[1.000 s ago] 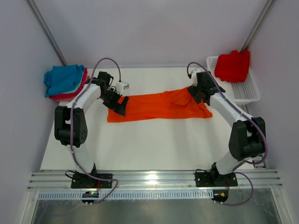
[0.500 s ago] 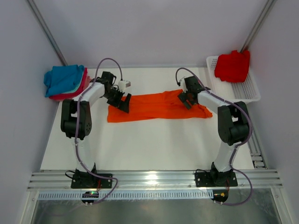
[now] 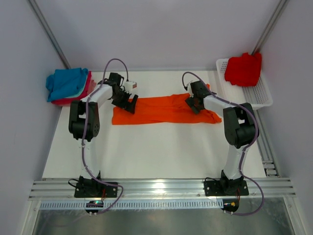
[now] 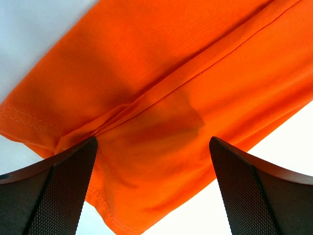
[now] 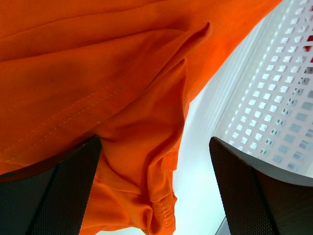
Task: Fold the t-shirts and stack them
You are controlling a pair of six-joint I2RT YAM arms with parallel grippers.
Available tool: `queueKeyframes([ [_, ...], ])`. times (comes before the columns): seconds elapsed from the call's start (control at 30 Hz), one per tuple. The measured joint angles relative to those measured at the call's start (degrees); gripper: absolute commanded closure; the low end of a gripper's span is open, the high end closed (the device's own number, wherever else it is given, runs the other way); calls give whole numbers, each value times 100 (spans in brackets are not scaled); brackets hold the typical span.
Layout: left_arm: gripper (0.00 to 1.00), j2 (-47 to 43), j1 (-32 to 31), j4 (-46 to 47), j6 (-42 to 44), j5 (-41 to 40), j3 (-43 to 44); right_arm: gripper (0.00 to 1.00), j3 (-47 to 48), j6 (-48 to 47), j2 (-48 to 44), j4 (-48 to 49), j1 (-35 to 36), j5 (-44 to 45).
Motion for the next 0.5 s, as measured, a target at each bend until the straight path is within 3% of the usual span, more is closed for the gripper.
queueKeyframes([
  [0.5,1,-505,-31,195,219,-549,-870,5,-446,-275,-13,894,39,970],
])
